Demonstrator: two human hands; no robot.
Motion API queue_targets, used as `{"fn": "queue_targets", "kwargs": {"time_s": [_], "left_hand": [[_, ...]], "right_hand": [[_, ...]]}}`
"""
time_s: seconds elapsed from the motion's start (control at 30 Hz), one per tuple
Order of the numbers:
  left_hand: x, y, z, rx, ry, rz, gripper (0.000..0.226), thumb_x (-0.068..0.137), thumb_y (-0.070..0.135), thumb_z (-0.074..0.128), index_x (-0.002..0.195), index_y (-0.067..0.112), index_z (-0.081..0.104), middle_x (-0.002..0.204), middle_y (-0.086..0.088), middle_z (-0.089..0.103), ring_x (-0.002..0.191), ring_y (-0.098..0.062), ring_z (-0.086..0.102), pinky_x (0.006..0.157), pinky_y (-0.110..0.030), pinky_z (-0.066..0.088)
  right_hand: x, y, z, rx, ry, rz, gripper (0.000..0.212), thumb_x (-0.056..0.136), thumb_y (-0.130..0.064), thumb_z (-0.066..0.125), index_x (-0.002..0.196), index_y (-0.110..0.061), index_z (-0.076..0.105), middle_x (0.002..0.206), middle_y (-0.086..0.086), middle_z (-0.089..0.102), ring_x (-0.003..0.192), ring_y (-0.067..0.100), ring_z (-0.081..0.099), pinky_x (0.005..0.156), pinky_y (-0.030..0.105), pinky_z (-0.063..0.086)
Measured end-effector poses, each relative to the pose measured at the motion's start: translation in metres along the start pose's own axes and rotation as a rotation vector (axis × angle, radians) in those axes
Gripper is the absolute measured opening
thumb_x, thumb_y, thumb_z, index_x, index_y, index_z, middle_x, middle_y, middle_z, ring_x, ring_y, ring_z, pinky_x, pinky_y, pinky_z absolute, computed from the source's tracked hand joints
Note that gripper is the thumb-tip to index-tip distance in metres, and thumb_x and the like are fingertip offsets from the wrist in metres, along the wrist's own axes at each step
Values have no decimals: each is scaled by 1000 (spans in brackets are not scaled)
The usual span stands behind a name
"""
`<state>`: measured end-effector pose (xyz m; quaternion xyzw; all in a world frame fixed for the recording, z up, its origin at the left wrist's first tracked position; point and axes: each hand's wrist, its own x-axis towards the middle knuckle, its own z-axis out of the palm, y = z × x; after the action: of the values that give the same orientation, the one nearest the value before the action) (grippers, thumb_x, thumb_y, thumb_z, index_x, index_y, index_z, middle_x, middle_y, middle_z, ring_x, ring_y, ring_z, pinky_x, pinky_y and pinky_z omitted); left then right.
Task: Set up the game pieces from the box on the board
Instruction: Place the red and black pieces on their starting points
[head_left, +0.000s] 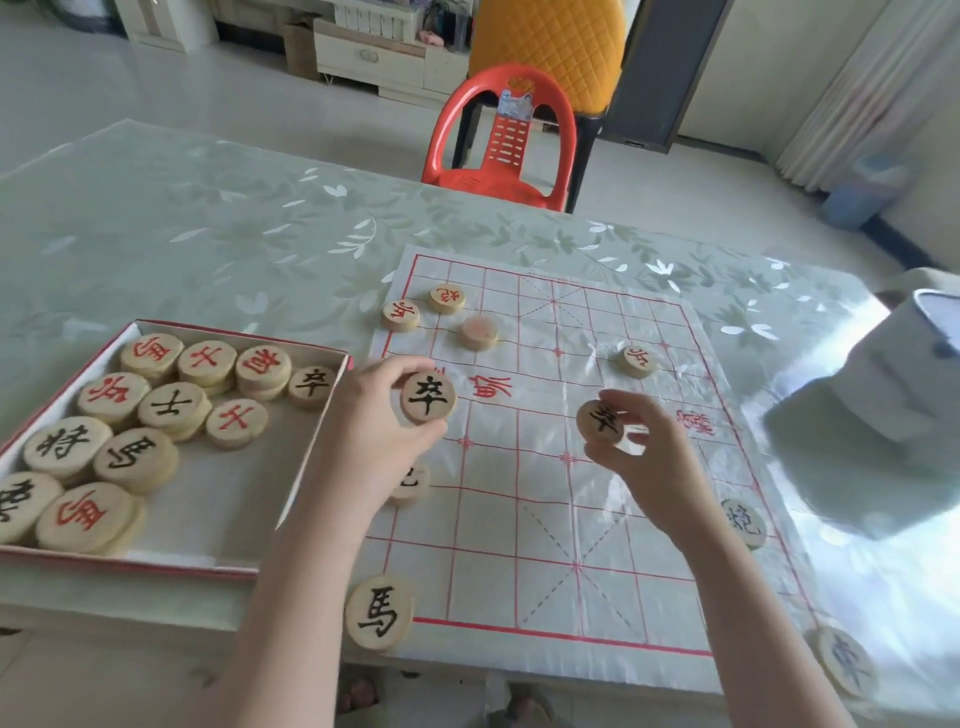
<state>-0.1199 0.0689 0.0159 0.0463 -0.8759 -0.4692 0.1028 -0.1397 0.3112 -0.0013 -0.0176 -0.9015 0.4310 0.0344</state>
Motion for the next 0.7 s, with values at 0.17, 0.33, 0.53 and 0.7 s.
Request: {"fn": "queue_targets", "kwargs": {"time_s": [0.17, 0.33, 0.53, 0.7], "left_hand": [[15, 4, 38, 209, -132, 68, 50, 68, 15, 76, 114, 24, 60, 111, 5, 60, 107, -16, 50, 83, -20, 34], [22, 2, 54, 338, -185, 46, 52, 70, 13, 75, 118, 21, 59, 120, -1, 59, 114, -22, 48, 95, -31, 37], [22, 1, 55, 410, -226, 12, 55, 69, 16, 77, 120, 22, 58, 123, -1, 58, 115, -22, 49, 96, -34, 40], [21, -1, 56, 431, -227, -13, 56, 68, 19, 78, 120, 23, 58, 123, -1, 58, 114, -22, 50, 95, -34, 40]], "right_hand": [[-5, 15, -2, -14, -31, -6, 52, 77, -7, 71, 125, -19, 53, 118, -6, 58, 110, 12, 51, 90, 18, 38], [-3, 22, 11, 1, -68, 3, 52, 75, -6, 71, 122, -21, 54, 116, -6, 59, 110, 11, 51, 82, 8, 33], [-2, 17, 18, -60, -119, 8, 52, 76, -9, 69, 122, -27, 53, 113, -9, 56, 112, 12, 47, 93, 23, 32], [-7, 9, 15, -97, -136, 10, 52, 77, -12, 69, 124, -25, 52, 104, -19, 48, 103, 4, 43, 103, 33, 33]]}}
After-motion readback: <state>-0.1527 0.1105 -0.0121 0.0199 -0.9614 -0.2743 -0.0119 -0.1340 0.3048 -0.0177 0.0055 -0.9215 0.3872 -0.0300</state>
